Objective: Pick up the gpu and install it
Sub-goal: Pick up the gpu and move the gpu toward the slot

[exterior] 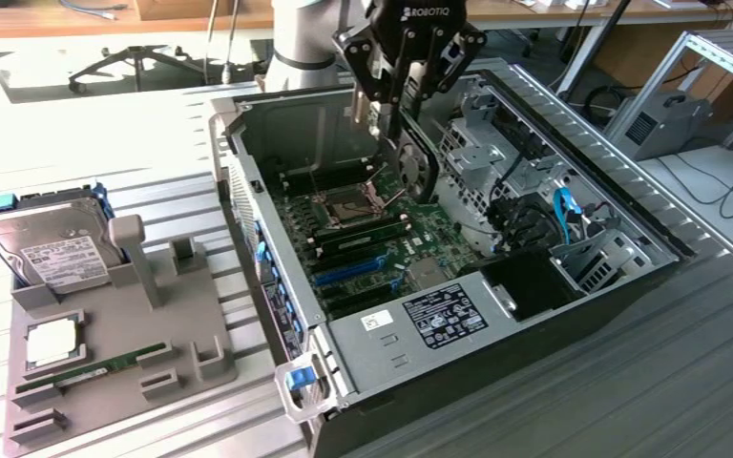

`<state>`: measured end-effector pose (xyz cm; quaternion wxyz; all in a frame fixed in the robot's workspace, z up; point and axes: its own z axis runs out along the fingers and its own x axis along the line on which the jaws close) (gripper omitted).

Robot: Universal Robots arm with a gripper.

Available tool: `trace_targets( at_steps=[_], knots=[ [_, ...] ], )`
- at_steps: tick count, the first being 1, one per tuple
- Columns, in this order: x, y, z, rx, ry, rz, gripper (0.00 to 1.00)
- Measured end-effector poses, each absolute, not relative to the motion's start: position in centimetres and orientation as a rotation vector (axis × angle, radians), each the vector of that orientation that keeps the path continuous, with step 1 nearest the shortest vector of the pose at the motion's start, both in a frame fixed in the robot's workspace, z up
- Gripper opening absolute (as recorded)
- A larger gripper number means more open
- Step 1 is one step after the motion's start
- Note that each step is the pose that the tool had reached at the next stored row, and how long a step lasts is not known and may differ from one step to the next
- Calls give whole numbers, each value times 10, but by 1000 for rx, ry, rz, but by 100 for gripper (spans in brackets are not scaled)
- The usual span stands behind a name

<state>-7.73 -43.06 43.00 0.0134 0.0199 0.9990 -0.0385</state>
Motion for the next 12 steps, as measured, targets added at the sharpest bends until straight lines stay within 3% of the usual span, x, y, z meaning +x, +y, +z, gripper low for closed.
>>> trace_targets(
  at_steps=[12],
  knots=[
    [-53,-431,422,62,3114,-123,26]
  ],
)
